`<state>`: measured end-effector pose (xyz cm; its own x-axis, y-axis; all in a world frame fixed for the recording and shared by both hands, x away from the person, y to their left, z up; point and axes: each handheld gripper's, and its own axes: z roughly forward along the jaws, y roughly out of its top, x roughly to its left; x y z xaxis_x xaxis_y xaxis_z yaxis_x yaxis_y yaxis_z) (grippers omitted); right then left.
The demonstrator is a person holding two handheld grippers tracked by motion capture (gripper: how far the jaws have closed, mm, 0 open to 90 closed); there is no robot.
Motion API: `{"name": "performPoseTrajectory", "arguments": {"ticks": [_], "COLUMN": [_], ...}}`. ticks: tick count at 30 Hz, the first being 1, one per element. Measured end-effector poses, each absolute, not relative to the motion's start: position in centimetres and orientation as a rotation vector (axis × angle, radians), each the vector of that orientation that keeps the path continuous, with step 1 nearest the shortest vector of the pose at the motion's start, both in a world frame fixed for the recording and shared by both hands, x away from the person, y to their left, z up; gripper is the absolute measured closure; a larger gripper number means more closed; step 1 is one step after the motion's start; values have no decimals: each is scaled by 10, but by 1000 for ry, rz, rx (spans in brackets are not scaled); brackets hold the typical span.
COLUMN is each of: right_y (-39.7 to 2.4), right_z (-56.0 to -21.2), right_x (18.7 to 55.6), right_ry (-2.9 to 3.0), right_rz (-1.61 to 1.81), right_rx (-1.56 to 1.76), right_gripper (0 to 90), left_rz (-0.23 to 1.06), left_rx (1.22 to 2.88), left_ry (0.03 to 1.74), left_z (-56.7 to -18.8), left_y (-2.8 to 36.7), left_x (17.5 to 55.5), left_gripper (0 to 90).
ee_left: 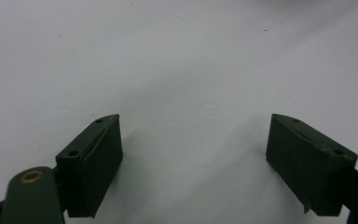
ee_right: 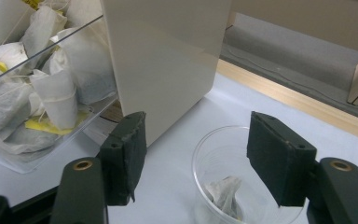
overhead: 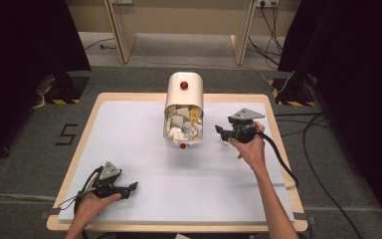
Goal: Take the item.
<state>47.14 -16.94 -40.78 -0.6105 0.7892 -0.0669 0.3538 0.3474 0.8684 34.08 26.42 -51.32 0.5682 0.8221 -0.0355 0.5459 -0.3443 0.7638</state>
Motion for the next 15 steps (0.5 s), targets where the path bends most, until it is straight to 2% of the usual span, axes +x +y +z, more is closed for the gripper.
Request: {"name": "performPoseTrajectory", "arguments": {"ticks": [15], "right_y": [-168], "right_z": [-408], "right_x": [460], "right_ry": [2114], "right_rz": [1211], "right_rx": [1008], "right_gripper": [362], "left_rz": [464], "left_rx": [2039], "left_ry": [1091], "left_z": [-513], "left_y": [264], "left_x": [341], "left_gripper": [178]}}
